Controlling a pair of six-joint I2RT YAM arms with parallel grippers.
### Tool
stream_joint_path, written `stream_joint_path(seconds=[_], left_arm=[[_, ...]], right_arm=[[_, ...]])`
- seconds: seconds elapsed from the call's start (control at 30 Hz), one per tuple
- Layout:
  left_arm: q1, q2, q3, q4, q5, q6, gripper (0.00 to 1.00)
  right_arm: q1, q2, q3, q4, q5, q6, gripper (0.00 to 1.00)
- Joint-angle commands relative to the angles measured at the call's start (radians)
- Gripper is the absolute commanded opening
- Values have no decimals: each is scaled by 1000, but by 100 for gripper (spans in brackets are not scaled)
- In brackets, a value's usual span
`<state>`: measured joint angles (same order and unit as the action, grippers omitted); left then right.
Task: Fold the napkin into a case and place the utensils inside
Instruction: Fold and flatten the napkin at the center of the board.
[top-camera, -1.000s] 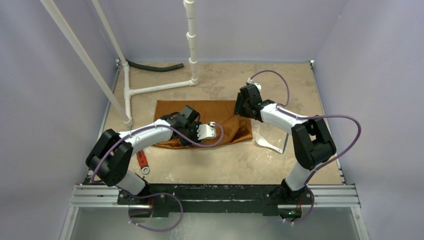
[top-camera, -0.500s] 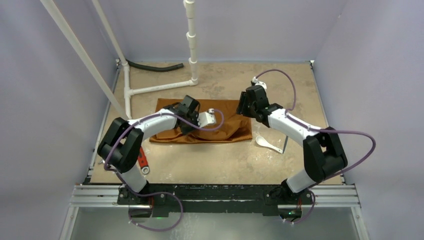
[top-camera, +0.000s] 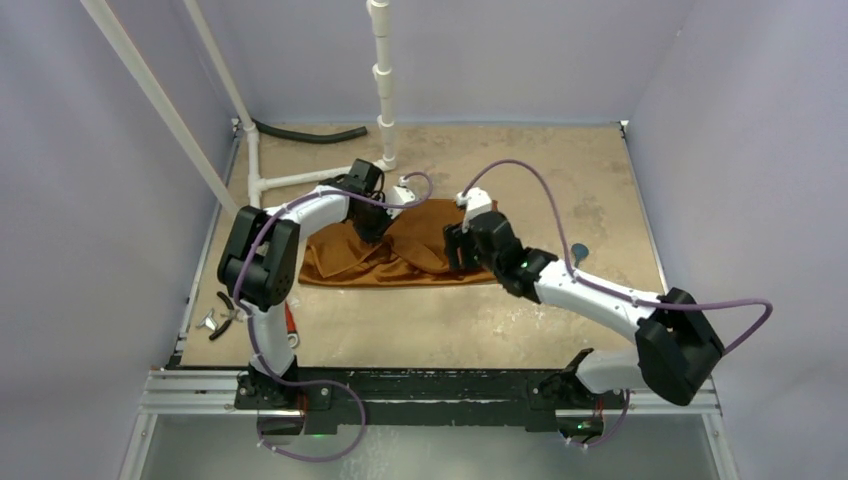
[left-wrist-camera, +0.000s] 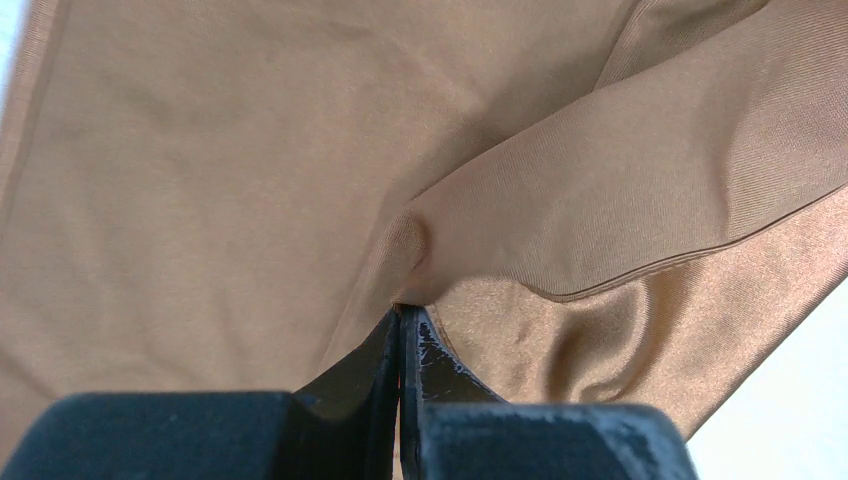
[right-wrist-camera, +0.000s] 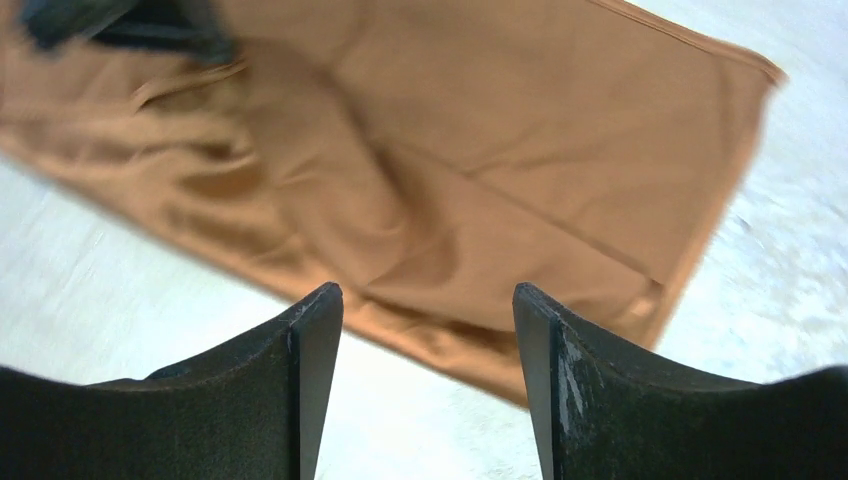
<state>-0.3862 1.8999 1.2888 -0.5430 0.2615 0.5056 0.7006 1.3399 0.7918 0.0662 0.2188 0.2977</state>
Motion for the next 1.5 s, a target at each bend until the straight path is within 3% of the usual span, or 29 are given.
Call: stream_joint_path(seconds=[0.0,0.2,0.53,0.83,1.1,1.23,1.3,1.47], left_arm=[[13,26,50,-21,44,-54,0],[21,45,67,25,-21,-98,0],[48,88,137,44,-36,-185,0],[67,118,159,35,-32,-215,0],[67,108,139,58,-52,-198,0],[67,93,125,66,-66,-169,0],[68,84,125,64,-79,-151,0],[68,57,117,61,-96,-110,0]], right_arm=[[131,-59,-52,119,57,-275,68],[186,-59,-78,166,-18,-433,66],[193,62,-68,250,-146,-551,66],[200,198,-71,318,-132,-674,71],[202,350,-22,333,-31,-718,56],[177,361,16,319,-27,-695,35],[159,337,24,310,-61,-665,32],[129,238,5,262,-208,-667,50]])
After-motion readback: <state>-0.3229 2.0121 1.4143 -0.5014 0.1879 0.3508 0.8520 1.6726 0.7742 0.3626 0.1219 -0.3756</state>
